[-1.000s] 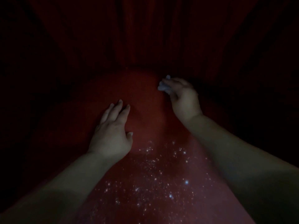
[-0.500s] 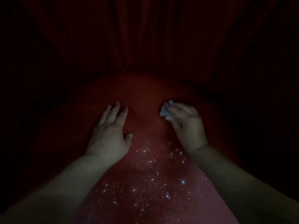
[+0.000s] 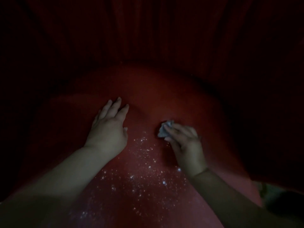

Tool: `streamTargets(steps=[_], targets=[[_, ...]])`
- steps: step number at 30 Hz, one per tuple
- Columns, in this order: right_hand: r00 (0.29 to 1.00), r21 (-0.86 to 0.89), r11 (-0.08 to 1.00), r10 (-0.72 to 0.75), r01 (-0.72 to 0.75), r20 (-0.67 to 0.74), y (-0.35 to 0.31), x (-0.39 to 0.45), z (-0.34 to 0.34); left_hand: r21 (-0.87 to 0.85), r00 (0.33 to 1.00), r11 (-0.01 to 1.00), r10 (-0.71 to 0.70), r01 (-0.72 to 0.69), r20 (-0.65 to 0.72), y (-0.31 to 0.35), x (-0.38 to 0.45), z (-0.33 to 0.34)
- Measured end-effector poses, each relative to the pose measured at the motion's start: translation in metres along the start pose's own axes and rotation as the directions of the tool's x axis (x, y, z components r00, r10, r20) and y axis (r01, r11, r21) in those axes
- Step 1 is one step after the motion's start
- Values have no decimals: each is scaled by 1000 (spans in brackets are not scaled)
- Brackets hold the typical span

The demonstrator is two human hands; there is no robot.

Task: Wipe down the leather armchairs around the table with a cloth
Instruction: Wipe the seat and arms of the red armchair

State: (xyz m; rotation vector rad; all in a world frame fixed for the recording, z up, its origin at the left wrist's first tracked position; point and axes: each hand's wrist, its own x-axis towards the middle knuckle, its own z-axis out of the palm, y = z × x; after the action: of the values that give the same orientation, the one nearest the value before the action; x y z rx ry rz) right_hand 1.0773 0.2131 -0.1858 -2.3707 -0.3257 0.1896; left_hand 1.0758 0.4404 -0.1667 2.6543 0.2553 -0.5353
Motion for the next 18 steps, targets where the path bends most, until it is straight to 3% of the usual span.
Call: streamTargets(steps=[7,14,18], targets=[[989,-73,991,102,-110,-107,15,40,-10,21,999,999,43,-43,2,-17,-23,0],[999,-32,998,-46,46,-13,-7,-20,8,-24,999,999,-32,31,-26,-27,-58,-8],[983,-6,998,61,-63,-173,-2,28,5,-52,998,998,-37,35,-51,-38,-76,-5]])
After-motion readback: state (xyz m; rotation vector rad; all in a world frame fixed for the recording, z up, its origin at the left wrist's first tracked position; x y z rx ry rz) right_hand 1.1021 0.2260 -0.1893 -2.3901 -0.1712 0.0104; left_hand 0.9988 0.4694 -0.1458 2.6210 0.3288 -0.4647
